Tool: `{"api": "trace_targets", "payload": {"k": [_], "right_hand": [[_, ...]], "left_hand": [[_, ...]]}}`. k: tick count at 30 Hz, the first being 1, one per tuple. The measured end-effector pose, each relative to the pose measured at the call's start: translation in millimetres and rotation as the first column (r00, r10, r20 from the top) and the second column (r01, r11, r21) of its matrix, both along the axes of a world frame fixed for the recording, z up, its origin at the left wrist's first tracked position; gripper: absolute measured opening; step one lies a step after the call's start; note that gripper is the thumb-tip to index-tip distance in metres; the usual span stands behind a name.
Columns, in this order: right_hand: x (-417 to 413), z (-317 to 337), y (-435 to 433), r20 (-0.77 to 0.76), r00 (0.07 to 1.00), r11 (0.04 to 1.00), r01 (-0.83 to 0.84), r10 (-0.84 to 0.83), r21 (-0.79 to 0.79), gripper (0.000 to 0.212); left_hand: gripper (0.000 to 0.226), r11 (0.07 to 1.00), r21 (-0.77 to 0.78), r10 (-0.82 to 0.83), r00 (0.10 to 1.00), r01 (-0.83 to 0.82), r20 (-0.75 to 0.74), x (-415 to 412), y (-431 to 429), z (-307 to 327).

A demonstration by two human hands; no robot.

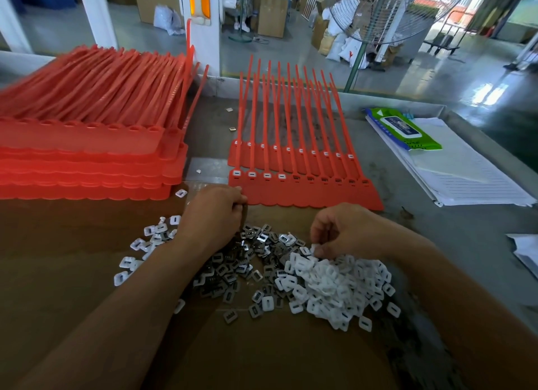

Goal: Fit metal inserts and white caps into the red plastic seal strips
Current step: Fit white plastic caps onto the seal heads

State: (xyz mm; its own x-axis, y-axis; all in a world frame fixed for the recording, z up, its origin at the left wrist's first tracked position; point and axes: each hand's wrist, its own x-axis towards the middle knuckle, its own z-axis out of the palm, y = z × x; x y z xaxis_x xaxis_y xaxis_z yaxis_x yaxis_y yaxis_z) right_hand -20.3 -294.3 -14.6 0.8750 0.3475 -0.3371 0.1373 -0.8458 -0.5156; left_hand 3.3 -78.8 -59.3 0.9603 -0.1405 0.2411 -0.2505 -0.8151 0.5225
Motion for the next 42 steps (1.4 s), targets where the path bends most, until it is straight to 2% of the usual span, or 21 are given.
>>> {"api": "trace_targets", "payload": {"k": [7, 13, 18, 23, 25, 29, 42], "right_hand": [[1, 7, -4, -0.048, 0.999, 0.999, 0.011, -0.009, 0.05, 0.016], [6, 8, -6, -0.002, 0.998, 0.986, 0.063, -0.063, 0.156, 0.015], [23, 7, 1, 0.145, 0.976, 0.973, 0.135, -0.163, 0.186, 0.016], [55, -4, 9, 0.304, 0.902, 0.941, 0.24, -0.307, 0.239, 0.013], [67, -10, 11, 0.34, 0.872, 0.927, 0.276, -0.353, 0.255, 0.008], [84, -17, 16, 0.333, 0.849, 0.899, 0.316, -0.41, 0.303, 0.011], [100, -28, 22, 0.352, 0.877, 0.945, 0.295, -0.326, 0.139, 0.012]], "left_hand": [[0.028, 1.0, -0.002, 0.0, 1.0, 0.0, -0.008, 0, 0, 1], [0.028, 1.0, 0.002, 0.0, 1.0, 0.0, -0.009, -1, 0, 1], [0.028, 1.0, -0.013, 0.004, 1.0, -0.004, -0.015, -2, 0, 1], [0.028, 1.0, -0.009, 0.0, 1.0, 0.0, -0.017, -2, 0, 2], [0.028, 1.0, -0.007, 0.004, 1.0, -0.004, -0.014, -2, 0, 2], [0.028, 1.0, -0.01, -0.003, 1.0, 0.003, -0.018, -2, 0, 2], [0.027, 1.0, -0.003, 0.001, 1.0, -0.001, -0.024, -4, 0, 3]]}}
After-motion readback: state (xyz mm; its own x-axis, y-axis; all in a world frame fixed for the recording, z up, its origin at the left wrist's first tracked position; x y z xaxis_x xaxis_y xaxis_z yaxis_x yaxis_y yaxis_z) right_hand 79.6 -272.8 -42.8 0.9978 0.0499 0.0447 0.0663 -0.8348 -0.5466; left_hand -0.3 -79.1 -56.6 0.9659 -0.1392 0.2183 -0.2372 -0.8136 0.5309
